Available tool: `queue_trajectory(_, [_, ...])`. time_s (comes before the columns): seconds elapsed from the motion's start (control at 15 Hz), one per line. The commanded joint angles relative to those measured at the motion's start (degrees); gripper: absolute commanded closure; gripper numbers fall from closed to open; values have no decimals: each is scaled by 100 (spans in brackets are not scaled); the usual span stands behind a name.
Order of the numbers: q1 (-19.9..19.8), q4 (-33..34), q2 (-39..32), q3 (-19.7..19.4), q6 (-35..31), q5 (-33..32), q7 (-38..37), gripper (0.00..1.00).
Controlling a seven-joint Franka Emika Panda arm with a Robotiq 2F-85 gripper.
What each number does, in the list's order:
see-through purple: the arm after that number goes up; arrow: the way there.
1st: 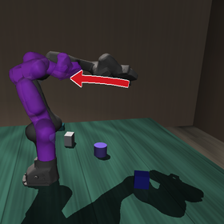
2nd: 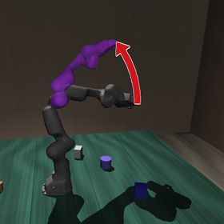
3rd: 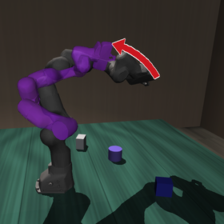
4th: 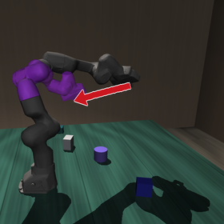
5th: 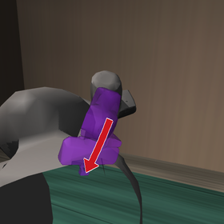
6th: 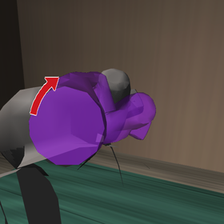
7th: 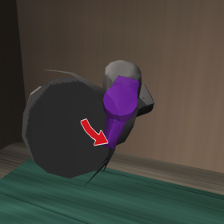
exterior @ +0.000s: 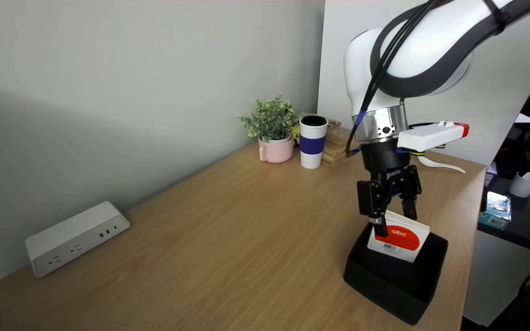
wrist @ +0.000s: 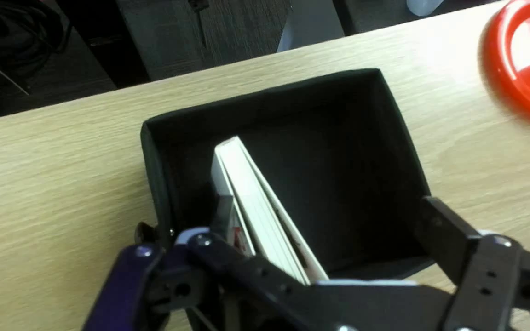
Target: Remove the book from the box and put it on the table, put it back in the box, then back on the table again.
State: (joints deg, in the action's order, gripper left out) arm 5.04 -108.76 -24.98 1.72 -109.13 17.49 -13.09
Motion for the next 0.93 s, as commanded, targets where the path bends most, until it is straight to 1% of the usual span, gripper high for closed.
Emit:
queue_trajectory(0.0, [14,-170,39,-9,-97,-94,-220,0])
queue_trajectory(0.4, [-8,-159,3,-39,23,-195,-335,0])
queue_trajectory(0.47, [-16,-144,-4,-44,42,-218,-323,2])
queue_trajectory(0.53, [-20,-137,-4,-47,47,-239,-319,27])
queue_trajectory(0.67, [-33,-120,-12,-55,57,-266,-290,29])
queue_trajectory(0.87, [-45,-107,-17,-64,66,-303,-265,52])
